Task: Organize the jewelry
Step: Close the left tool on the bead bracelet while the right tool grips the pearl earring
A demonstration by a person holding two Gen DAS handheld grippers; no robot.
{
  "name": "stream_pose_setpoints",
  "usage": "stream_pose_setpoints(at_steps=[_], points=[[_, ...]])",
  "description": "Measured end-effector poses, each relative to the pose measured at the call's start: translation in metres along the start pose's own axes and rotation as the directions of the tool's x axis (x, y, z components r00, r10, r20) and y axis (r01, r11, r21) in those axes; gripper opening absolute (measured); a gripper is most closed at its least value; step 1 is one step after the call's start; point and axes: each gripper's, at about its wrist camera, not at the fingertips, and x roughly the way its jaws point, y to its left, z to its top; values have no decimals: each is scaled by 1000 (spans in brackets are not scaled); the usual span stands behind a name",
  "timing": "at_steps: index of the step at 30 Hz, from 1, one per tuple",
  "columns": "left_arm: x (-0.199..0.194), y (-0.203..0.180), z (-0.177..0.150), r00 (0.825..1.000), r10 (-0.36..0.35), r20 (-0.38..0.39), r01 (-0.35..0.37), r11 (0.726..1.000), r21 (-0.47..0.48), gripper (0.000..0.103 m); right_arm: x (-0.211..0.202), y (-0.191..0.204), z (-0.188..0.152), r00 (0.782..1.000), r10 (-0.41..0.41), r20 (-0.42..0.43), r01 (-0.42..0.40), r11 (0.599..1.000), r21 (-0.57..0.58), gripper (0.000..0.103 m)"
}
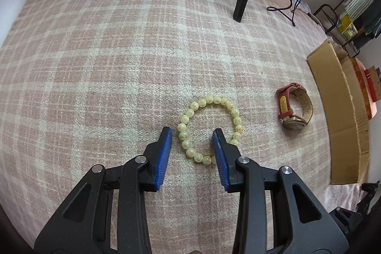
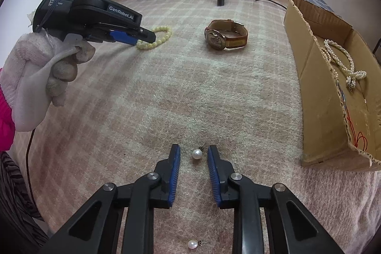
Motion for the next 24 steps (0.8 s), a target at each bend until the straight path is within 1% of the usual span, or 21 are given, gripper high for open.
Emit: stream_pose_setpoints(at_steps=[1, 2, 3, 4, 8, 9, 11, 18, 24], points=[[0, -1, 0, 1000, 18, 5, -18, 1000, 11, 22, 0, 0, 0, 1000, -4, 0, 4, 1000, -6, 18], [0, 0, 0, 1000, 28, 10, -29, 999, 20, 19, 0, 1, 0, 1000, -8, 0, 8, 1000, -13, 16], [0, 1, 0, 999, 38, 15, -38, 999, 25, 11, 0, 2, 0, 1000, -9, 0, 9, 1000, -16, 16], [0, 2, 0, 999, 39, 18, -40, 999, 26, 7, 0, 2, 0, 1000, -6, -1, 6, 1000, -18, 14], [1, 0, -1, 999, 41, 28, -42, 999, 29, 6, 0, 2, -1, 1000, -4, 0, 4, 1000, -26, 7], [0, 0, 0, 998, 56, 35, -57, 998, 28, 6, -1, 2, -1, 1000, -4, 2, 4, 1000, -26, 7], [-4, -1, -1, 998, 54, 45, -55, 998, 27, 5, -2, 2, -2, 1000, 0, 6, 0, 1000, -25, 7], [-32, 4, -5, 996, 26, 87, -28, 1000, 13, 5, -10, 3, -4, 1000, 11, 29, -11, 1000, -23, 6], [-56, -3, -8, 991, 5, 132, -10, 999, 32, 5, -22, 5, -3, 998, 20, 64, -18, 999, -27, 6]])
